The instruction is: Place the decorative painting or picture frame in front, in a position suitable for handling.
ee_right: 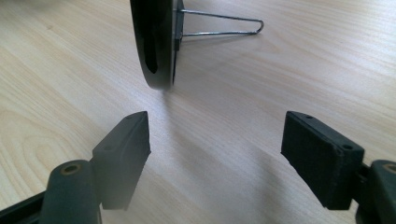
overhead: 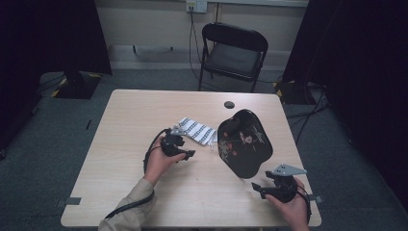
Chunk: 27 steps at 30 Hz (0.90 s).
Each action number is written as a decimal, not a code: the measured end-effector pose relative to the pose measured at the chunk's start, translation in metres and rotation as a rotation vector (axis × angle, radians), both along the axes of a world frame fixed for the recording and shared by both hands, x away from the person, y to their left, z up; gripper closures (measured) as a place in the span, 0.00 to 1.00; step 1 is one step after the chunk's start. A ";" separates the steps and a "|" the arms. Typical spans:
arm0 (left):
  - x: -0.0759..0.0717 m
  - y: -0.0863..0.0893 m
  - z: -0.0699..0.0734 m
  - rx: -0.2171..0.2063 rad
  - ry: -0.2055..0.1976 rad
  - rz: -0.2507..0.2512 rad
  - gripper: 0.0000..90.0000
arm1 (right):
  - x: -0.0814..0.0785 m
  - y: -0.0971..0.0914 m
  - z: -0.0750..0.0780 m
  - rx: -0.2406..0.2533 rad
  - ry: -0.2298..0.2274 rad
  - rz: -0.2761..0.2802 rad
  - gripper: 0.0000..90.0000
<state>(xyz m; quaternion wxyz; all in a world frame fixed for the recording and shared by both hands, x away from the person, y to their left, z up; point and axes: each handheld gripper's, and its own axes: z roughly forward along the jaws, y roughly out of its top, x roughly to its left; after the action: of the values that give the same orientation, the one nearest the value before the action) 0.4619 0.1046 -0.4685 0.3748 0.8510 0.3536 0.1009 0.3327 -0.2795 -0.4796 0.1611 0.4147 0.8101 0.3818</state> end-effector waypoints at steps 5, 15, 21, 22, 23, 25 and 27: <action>0.018 -0.022 0.003 -0.009 -0.041 -0.006 0.40 | 0.001 0.002 0.000 -0.005 0.000 0.009 0.26; 0.048 -0.064 0.001 0.022 -0.088 -0.048 0.43 | 0.001 0.003 0.001 0.002 0.002 0.016 0.29; 0.056 -0.069 -0.015 0.027 -0.028 -0.049 0.43 | 0.002 0.002 0.001 -0.002 -0.009 0.022 0.29; 0.055 -0.068 -0.016 0.022 -0.033 -0.039 0.44 | 0.002 0.002 0.002 0.000 -0.012 0.021 0.29; 0.054 -0.067 -0.016 0.011 -0.030 -0.036 0.44 | 0.002 0.001 0.002 0.004 -0.018 0.017 0.29; 0.051 -0.064 -0.014 0.036 -0.021 -0.051 0.44 | 0.002 0.000 0.003 0.007 -0.016 0.010 0.29; 0.045 -0.058 -0.013 0.048 -0.012 -0.050 0.43 | 0.002 0.000 0.002 0.001 -0.014 0.014 0.29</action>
<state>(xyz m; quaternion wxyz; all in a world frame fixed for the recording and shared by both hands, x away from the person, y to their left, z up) 0.5066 0.0467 -0.4810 0.3589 0.8676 0.3277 0.1049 0.3349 -0.2799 -0.4777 0.1642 0.4064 0.8117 0.3861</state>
